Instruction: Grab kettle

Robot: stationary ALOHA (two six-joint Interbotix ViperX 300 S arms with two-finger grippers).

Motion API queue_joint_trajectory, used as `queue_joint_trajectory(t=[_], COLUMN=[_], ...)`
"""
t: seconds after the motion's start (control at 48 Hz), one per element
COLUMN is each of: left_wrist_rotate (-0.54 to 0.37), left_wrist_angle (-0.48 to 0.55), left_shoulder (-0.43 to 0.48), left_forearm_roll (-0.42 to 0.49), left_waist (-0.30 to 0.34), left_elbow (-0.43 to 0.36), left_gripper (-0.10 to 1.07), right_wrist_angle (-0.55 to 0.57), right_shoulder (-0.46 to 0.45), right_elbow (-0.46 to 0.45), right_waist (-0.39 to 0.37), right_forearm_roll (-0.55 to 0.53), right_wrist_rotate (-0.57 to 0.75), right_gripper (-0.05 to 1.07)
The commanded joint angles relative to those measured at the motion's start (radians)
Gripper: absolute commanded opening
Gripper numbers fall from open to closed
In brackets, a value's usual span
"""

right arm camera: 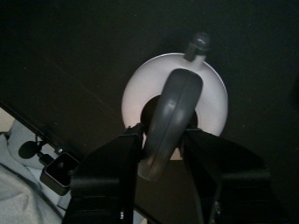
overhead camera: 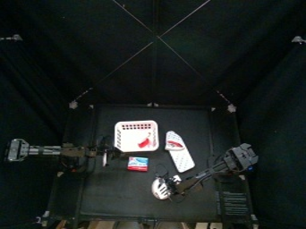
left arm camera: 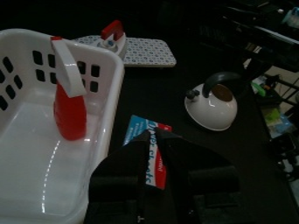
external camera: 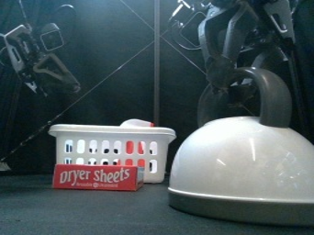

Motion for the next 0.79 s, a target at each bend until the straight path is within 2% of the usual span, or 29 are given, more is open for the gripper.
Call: queue_joint_trajectory(t=[0.0,0.5,0.771], left_wrist_rotate=[0.002,0.002,0.002], left_wrist_angle=[-0.003,-0.003,-0.003], left_shoulder=[0.003,0.003,0.003], left_forearm_roll=[0.0,0.0,-0.002], left_waist=[-0.002,-0.002,-0.002], left_elbow=[-0.012,-0.009,-0.006], left_gripper=[0.6,0.6,0.6], right_wrist_angle=[0.002,0.041,0.043], right_shoulder=[-0.015,-0.114,-0.12], right_elbow=[0.0,-0.002,0.006], right_waist=[-0.011,-0.005,-0.006], right_forearm_roll=[-0.003,-0.067,-0.078], right_wrist_rotate=[-0.002,-0.021,-0.023], right_gripper=[0.68,0.65,0.65])
